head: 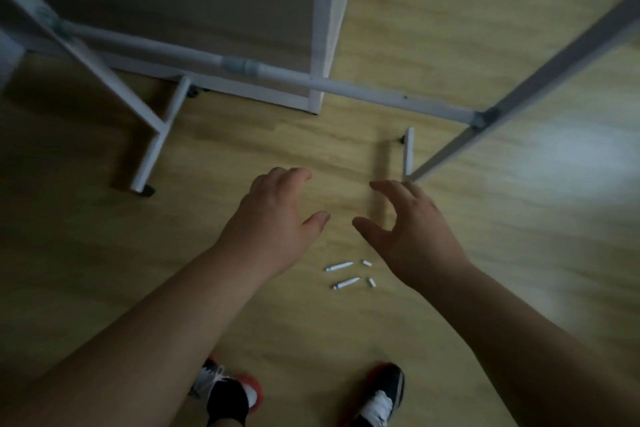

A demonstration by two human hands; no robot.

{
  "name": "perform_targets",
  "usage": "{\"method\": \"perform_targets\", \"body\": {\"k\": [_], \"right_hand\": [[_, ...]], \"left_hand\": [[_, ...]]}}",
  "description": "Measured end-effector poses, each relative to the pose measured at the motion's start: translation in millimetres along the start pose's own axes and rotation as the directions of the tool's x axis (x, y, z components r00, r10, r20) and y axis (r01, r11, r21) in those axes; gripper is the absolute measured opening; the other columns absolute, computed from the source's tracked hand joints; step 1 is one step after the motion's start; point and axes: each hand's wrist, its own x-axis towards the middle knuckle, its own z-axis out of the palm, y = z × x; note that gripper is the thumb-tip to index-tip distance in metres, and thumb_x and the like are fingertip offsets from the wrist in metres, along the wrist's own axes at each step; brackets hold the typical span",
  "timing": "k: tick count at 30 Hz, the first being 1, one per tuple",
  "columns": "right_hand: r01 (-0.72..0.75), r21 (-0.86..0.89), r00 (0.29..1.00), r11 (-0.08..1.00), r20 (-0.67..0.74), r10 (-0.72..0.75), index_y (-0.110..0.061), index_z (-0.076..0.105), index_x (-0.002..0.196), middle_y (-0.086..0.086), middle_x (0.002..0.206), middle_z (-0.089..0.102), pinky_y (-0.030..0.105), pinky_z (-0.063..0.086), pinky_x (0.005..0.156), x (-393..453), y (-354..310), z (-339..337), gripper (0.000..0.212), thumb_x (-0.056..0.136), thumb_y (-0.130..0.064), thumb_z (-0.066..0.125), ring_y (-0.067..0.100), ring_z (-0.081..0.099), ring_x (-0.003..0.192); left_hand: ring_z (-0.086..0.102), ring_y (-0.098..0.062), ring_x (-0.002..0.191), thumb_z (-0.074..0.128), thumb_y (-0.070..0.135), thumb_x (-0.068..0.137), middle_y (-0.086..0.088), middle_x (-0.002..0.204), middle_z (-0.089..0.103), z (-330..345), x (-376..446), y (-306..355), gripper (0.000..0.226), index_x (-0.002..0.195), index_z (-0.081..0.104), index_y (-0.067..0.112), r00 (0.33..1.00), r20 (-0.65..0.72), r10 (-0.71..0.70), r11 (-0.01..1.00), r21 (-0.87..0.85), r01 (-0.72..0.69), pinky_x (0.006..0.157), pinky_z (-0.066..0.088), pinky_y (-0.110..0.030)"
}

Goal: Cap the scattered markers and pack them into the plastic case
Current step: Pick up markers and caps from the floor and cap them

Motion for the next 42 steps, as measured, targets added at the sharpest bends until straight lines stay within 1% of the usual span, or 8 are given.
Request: {"method": "perform_targets", "body": {"k": [7, 12, 17, 23, 30, 34, 39, 42], "right_hand": [[-0.115, 0.06, 0.993, 0.992, -0.025, 0.117, -0.03, 0.052, 0.133, -0.003, 0.129, 0.054, 0.032, 0.044, 0.099, -35, 108, -32, 0.06, 0.08, -0.053, 0.068, 0.022, 0.052, 0.12], [-0.187, 0.053, 0.982, 0.981, 0.012, 0.187, -0.032, 0.05, 0.135, -0.006, 0.127, 0.053, 0.025, 0.037, 0.085, -49, 165, -18, 0.058, 0.083, -0.052, 0.066, 0.018, 0.052, 0.117], [-0.28, 0.073, 0.96, 0.957, 0.04, 0.278, -0.031, 0.05, 0.135, -0.005, 0.132, 0.052, 0.031, 0.041, 0.095, -47, 205, 40, 0.057, 0.084, -0.052, 0.065, 0.02, 0.051, 0.12], [-0.37, 0.085, 0.928, 0.925, 0.065, 0.366, -0.031, 0.051, 0.135, -0.003, 0.132, 0.054, 0.034, 0.045, 0.095, -25, 242, 144, 0.057, 0.084, -0.052, 0.065, 0.021, 0.053, 0.119], [-0.463, 0.152, 0.886, 0.873, 0.122, 0.448, -0.031, 0.053, 0.131, -0.003, 0.124, 0.055, 0.028, 0.045, 0.085, -1, 281, 263, 0.052, 0.084, -0.05, 0.065, 0.018, 0.056, 0.111], [-0.532, 0.146, 0.845, 0.834, 0.162, 0.511, -0.03, 0.053, 0.13, -0.003, 0.124, 0.055, 0.033, 0.048, 0.088, 5, 313, 324, 0.051, 0.084, -0.048, 0.065, 0.019, 0.055, 0.112], [-0.589, 0.123, 0.804, 0.799, 0.186, 0.564, -0.032, 0.052, 0.129, -0.005, 0.125, 0.053, 0.038, 0.051, 0.088, 8, 351, 378, 0.049, 0.084, -0.048, 0.064, 0.017, 0.053, 0.113], [-0.61, 0.104, 0.787, 0.785, 0.188, 0.587, -0.031, 0.052, 0.13, -0.004, 0.125, 0.053, 0.041, 0.053, 0.088, 16, 371, 401, 0.05, 0.084, -0.048, 0.064, 0.017, 0.055, 0.111]], "left_hand": [[0.047, -0.027, 0.123, 0.067, 0.047, 0.084, -0.005, 0.129, 0.054, 67, 3, 85, 0.061, 0.135, 0.051, 0.017, 0.997, 0.036, 0.073, 0.997, 0.037, -0.074, 0.102, 0.044, -0.042], [0.049, -0.032, 0.121, 0.066, 0.047, 0.083, -0.008, 0.128, 0.055, 120, 12, 97, 0.061, 0.133, 0.053, 0.015, 0.992, 0.106, 0.071, 0.996, 0.051, -0.077, 0.102, 0.044, -0.044], [0.044, -0.029, 0.127, 0.067, 0.045, 0.085, -0.006, 0.135, 0.051, 183, 31, 67, 0.062, 0.138, 0.049, 0.018, 0.974, 0.218, 0.06, 0.991, 0.102, -0.084, 0.105, 0.04, -0.041], [0.043, -0.028, 0.127, 0.063, 0.051, 0.085, -0.004, 0.136, 0.05, 265, 55, 1, 0.064, 0.138, 0.047, 0.02, 0.944, 0.328, 0.037, 0.98, 0.175, -0.099, 0.104, 0.041, -0.041], [0.042, -0.027, 0.127, 0.062, 0.049, 0.086, -0.003, 0.134, 0.05, 360, 73, -66, 0.06, 0.135, 0.047, 0.02, 0.908, 0.419, -0.024, 0.974, 0.213, -0.072, 0.102, 0.043, -0.041], [0.043, -0.027, 0.128, 0.061, 0.046, 0.087, -0.003, 0.135, 0.05, 413, 80, -94, 0.058, 0.137, 0.047, 0.021, 0.884, 0.465, -0.053, 0.969, 0.238, -0.067, 0.102, 0.043, -0.04], [0.049, -0.028, 0.118, 0.06, 0.043, 0.085, -0.004, 0.122, 0.054, 476, 80, -116, 0.044, 0.12, 0.053, 0.018, 0.853, 0.518, -0.071, 0.959, 0.271, -0.085, 0.092, 0.048, -0.04], [0.051, -0.028, 0.118, 0.06, 0.043, 0.087, -0.005, 0.125, 0.055, 513, 76, -124, 0.051, 0.129, 0.051, 0.017, 0.844, 0.534, -0.048, 0.953, 0.277, -0.121, 0.093, 0.048, -0.04]]}}
